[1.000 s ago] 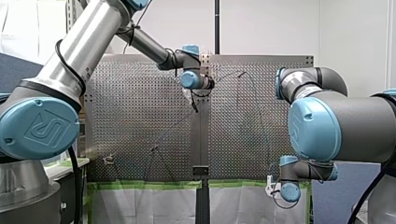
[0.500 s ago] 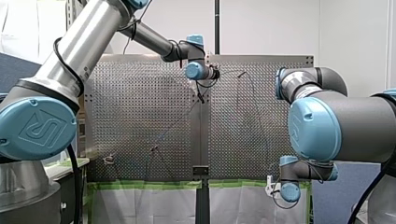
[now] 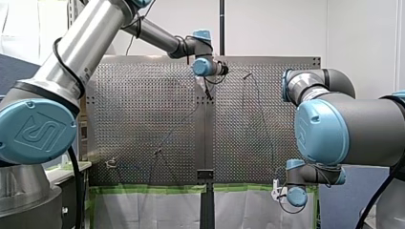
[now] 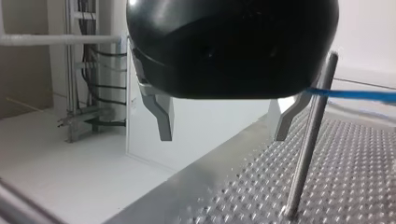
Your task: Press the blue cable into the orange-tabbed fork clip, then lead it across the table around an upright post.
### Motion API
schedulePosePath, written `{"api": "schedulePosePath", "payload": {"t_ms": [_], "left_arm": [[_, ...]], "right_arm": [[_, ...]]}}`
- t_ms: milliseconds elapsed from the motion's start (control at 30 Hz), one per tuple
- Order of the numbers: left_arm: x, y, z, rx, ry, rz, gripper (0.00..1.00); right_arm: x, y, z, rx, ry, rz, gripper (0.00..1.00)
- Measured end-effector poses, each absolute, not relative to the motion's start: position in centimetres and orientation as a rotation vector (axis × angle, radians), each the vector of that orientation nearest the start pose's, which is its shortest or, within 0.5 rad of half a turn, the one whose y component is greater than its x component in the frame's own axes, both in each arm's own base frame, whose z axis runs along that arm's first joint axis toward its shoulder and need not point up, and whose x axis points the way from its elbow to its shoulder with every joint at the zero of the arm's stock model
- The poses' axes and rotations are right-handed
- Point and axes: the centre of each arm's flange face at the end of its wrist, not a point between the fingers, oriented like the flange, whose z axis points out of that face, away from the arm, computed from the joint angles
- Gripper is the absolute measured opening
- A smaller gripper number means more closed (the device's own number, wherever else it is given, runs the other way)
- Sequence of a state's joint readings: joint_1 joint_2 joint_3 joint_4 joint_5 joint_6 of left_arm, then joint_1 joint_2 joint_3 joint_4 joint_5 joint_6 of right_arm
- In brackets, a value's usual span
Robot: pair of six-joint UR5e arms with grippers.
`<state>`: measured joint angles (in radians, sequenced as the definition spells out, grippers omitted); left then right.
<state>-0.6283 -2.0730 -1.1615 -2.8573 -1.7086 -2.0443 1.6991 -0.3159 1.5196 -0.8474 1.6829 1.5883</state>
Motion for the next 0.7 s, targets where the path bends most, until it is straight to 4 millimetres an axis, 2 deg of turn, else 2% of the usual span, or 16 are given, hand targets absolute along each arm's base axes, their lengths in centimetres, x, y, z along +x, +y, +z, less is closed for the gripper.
{"api": "schedulePosePath", "payload": {"t_ms": [400,700], "left_arm": [[45.5,-53.4,43.5,0.104,1.491,-0.740,1.00],[44.3,-54.0,43.2,0.120,1.527,-0.738,1.00]], "right_arm": [[19.9,-58.1,-20.0,1.492,-1.441,1.011,0.00],[19.9,-58.1,-20.0,1.495,-1.442,1.012,0.00]]}}
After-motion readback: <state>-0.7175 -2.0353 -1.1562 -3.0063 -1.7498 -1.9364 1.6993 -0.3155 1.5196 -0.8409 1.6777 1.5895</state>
